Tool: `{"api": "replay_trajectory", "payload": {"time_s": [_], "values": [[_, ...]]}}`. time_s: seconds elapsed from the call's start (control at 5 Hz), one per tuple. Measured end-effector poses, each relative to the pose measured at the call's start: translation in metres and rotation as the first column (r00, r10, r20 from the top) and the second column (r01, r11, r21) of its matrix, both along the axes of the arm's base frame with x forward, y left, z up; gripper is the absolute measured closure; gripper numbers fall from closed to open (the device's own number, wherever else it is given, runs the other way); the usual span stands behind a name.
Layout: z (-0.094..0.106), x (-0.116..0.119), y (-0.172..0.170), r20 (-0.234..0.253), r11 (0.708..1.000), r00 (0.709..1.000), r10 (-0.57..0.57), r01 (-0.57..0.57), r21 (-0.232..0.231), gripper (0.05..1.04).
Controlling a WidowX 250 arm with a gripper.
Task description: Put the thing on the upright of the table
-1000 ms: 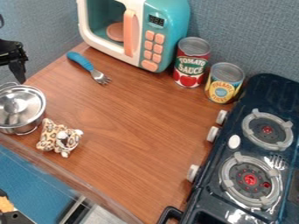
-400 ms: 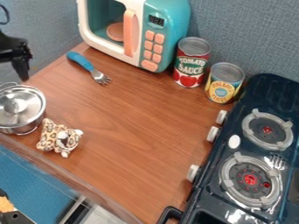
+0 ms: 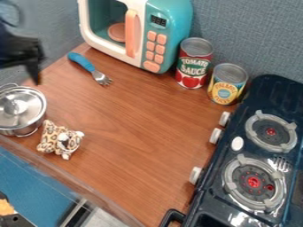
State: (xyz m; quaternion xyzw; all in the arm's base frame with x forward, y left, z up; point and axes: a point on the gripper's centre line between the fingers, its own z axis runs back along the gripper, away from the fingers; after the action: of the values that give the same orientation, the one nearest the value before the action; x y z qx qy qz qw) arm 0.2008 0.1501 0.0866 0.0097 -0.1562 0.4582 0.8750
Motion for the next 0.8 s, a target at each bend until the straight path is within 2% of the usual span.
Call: {"api": "replay_trajectory", "payload": {"time_s": [0.2,0.4,0.6,0.8], "values": [[-0.008,0.003,-0.022,0.015,0.986,0.988,0.153,-0.152,-0.074,0.083],[-0.023,0.006,-0.035,0.045,0.942,0.949,0.313,-0.304,-0.145,0.083],[-0.054,0.005,-0.033,-0.005,0.907,0.916,0.400,-0.397,-0.142,0.083],[-0.081,0.011,-0.035,-0.051,0.891,0.900,0.434,-0.437,-0.125,0.083]]}}
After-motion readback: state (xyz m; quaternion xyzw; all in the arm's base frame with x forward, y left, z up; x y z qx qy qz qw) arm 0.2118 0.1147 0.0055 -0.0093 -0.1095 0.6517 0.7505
